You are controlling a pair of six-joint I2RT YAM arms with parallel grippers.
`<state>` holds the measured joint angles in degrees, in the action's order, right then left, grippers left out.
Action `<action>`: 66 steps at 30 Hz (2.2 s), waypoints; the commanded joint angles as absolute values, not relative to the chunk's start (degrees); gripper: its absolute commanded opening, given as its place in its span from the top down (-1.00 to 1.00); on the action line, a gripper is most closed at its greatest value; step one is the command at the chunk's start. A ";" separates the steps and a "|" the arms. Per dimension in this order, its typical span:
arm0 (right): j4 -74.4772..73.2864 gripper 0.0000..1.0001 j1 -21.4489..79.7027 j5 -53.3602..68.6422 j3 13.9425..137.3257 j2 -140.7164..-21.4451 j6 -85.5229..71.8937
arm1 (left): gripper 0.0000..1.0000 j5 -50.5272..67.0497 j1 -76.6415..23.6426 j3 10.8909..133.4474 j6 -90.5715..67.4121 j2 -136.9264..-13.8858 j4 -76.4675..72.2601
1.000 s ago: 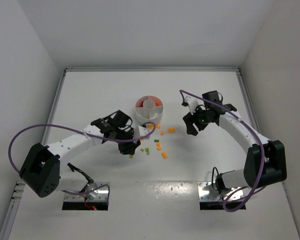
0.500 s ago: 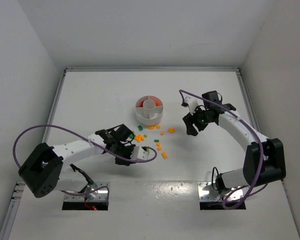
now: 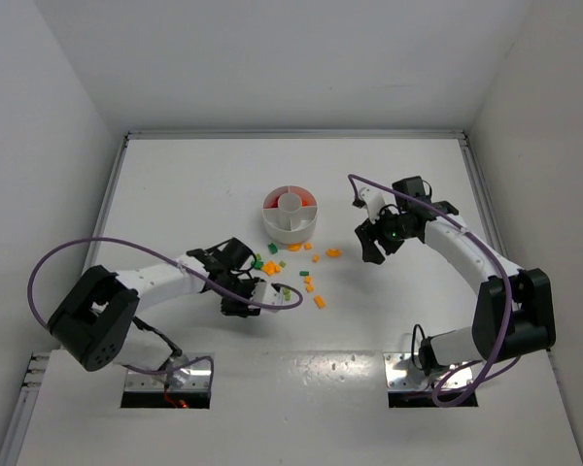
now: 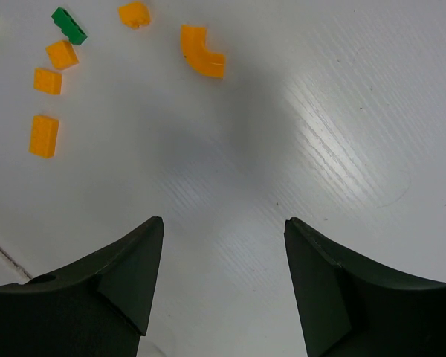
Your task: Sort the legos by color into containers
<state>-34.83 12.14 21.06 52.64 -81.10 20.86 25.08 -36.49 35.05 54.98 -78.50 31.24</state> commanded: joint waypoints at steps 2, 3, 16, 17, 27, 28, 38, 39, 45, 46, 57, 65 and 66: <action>-34.45 -0.33 12.04 22.32 54.93 -81.21 21.71 | 0.08 25.31 -34.28 37.35 57.48 -80.94 29.97; -34.45 -0.33 12.04 22.32 54.93 -81.21 21.71 | 0.08 25.31 -33.58 37.88 57.48 -81.99 29.97; -34.98 -0.31 12.04 22.32 55.46 -81.21 21.71 | 0.08 30.23 -33.40 40.87 58.01 -84.64 29.44; -34.98 -0.31 12.04 22.32 55.46 -81.21 21.71 | 0.08 30.23 -33.92 40.35 58.01 -84.64 30.05; -34.98 -0.31 11.51 22.32 55.46 -81.74 21.71 | 0.05 31.29 -36.12 39.81 56.43 -84.63 30.06; -34.98 -0.31 11.51 22.32 55.46 -81.74 21.71 | 0.05 31.29 -36.12 40.34 56.43 -84.64 30.06; -34.45 -0.31 11.51 22.32 54.93 -81.74 21.71 | 0.59 29.71 -36.12 40.34 55.64 -85.35 29.01; -34.45 -0.31 11.51 22.32 54.93 -81.74 21.71 | 0.61 29.71 -36.12 40.86 54.33 -85.34 28.48; -33.93 -0.28 11.51 22.32 54.41 -81.21 21.71 | 0.66 32.33 -32.88 51.83 45.99 -82.54 27.87; -33.93 -0.28 11.51 22.85 54.40 -81.21 21.71 | 0.66 33.04 -32.00 53.77 41.18 -82.53 26.73; -33.40 -0.28 12.04 22.85 55.55 -82.35 21.18 | 0.66 32.08 -25.32 70.75 25.14 -90.87 22.15; -33.40 -0.28 12.04 22.85 56.07 -82.35 21.18 | 0.63 32.08 -24.79 74.36 23.29 -95.19 22.15; -33.40 -0.28 12.04 22.85 56.07 -82.35 21.18 | 0.59 31.47 -24.79 74.96 23.29 -95.79 22.15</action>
